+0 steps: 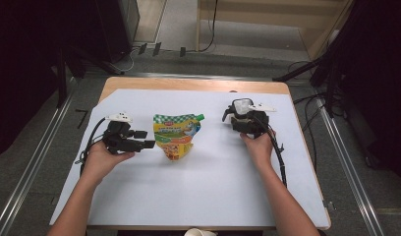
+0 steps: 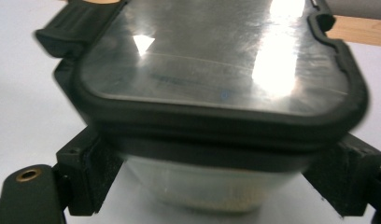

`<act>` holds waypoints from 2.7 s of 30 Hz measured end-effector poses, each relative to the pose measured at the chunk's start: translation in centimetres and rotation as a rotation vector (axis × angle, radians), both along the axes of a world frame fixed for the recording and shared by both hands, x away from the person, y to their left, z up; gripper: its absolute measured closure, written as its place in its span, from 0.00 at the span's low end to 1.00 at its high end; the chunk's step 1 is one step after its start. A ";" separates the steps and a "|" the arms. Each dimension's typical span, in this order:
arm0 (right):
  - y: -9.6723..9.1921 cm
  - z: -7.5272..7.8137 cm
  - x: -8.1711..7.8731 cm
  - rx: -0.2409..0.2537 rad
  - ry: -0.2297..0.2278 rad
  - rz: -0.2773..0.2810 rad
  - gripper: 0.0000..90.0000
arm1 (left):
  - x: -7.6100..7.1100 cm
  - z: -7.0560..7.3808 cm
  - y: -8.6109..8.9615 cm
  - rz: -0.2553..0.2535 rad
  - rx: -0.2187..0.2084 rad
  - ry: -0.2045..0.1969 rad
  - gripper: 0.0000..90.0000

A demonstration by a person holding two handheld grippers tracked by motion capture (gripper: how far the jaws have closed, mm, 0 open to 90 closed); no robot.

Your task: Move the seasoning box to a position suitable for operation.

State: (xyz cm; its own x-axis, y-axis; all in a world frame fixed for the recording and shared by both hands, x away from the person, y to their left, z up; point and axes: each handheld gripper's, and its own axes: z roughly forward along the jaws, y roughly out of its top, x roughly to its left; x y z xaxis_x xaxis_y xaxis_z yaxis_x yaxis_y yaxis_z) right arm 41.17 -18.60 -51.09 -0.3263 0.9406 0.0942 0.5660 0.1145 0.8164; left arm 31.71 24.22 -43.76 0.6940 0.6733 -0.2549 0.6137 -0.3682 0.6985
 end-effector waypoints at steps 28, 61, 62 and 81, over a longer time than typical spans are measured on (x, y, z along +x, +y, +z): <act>0.9 -0.9 1.6 -0.012 -0.055 -0.038 0.16 | -1.0 -0.4 0.5 -0.006 -0.010 0.020 0.45; -0.3 3.1 -5.6 0.027 -0.063 0.138 0.17 | -5.2 1.6 -5.7 -0.361 -0.014 -0.028 0.49; -0.3 3.2 -6.0 0.027 -0.063 0.142 0.17 | -5.2 1.6 -6.2 -0.365 -0.016 -0.029 0.49; -0.6 2.5 -10.8 -0.005 -0.045 0.219 0.17 | -4.1 0.3 -12.1 -0.420 0.001 -0.059 0.48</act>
